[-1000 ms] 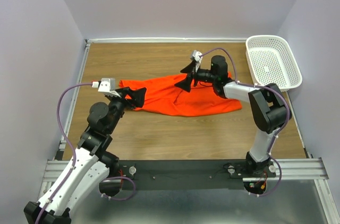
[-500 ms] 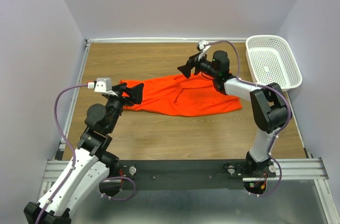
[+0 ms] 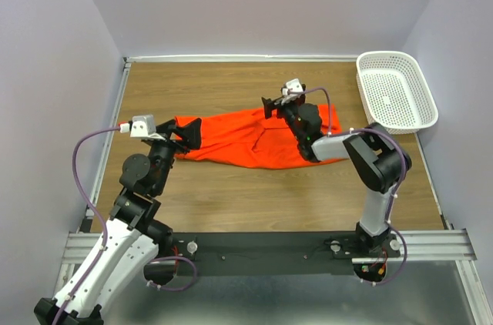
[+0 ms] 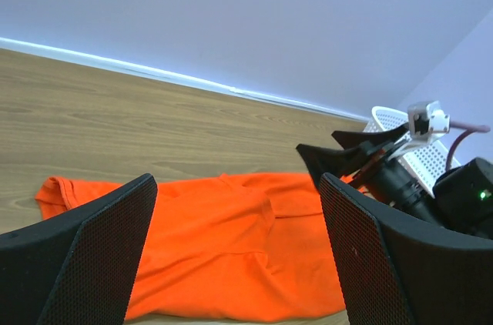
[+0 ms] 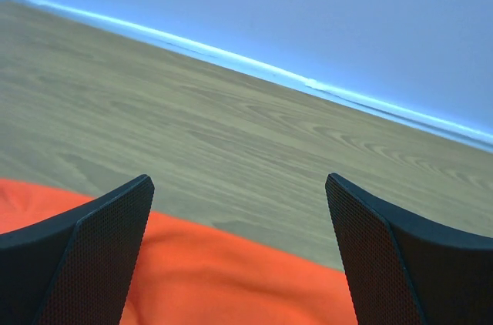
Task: Fold and stack the t-shirts
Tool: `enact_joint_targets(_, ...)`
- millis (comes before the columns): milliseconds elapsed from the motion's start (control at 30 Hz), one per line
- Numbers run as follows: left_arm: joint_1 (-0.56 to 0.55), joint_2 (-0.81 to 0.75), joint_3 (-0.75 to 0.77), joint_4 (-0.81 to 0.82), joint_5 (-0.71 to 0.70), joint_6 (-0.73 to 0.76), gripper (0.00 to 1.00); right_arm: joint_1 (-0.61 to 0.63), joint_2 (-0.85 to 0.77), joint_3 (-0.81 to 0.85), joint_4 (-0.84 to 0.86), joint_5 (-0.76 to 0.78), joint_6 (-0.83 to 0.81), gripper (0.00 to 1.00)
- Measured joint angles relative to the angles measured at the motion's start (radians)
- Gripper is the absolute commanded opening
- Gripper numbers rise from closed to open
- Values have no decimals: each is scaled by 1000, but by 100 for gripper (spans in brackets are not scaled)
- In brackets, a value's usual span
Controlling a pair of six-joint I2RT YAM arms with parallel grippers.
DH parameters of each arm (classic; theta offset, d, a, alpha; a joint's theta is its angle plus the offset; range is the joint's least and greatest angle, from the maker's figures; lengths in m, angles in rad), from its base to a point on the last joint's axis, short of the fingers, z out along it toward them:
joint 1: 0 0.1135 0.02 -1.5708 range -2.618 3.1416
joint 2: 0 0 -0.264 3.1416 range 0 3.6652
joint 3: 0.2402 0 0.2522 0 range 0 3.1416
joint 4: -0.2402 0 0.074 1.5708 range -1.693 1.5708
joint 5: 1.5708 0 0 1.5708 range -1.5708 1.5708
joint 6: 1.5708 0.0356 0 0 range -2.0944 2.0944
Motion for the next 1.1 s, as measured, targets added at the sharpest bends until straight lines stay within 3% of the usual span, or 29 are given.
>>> enact_joint_targets(167, 0, 0, 0, 0, 0, 3, 94, -29, 24, -114, 131, -159, -30, 100)
enact_joint_targets(500, 0, 3, 0, 0, 1, 9, 94, -87, 37, -17, 37, -629, 144, 100)
enact_joint_targets(600, 0, 4, 0, 1, 1, 12, 95, -103, 58, 74, -141, -756, 113, 100)
enact_joint_targets(733, 0, 16, 1, 2, 2, 18, 95, -116, 131, 262, -368, -839, 79, 100)
enact_joint_targets(1100, 0, 23, 2, 3, 6, 23, 95, -122, 154, 258, -527, -880, 53, 100)
